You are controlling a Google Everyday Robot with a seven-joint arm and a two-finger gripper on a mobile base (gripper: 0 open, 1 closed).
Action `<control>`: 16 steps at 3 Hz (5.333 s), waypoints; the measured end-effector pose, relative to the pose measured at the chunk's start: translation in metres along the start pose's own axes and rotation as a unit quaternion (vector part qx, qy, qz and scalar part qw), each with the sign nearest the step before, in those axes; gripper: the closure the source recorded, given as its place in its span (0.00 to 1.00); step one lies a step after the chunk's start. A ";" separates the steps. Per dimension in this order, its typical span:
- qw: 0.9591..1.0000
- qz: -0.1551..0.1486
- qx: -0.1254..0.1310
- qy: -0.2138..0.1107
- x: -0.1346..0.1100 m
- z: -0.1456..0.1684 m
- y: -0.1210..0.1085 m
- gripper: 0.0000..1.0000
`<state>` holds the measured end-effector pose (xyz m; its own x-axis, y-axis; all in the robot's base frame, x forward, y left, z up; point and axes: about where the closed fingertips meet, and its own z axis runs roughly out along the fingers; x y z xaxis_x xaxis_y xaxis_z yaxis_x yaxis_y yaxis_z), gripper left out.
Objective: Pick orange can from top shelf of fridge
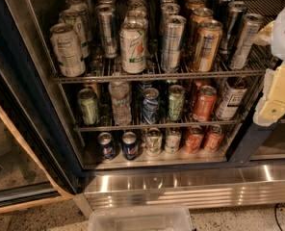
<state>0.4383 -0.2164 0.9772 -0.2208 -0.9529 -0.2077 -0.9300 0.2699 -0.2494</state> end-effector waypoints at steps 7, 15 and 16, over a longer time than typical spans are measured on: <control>0.975 0.138 0.139 -0.104 -0.023 0.006 0.024 0.00; 0.850 0.323 0.244 -0.336 -0.090 0.000 -0.002 0.00; 0.843 0.327 0.239 -0.354 -0.106 0.005 -0.006 0.00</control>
Offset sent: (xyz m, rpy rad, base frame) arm 0.0090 0.0022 -0.0106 0.0072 -0.0599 -0.1023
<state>0.4683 -0.1162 0.9962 -0.2509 -0.3034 -0.9192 -0.4155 0.8914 -0.1808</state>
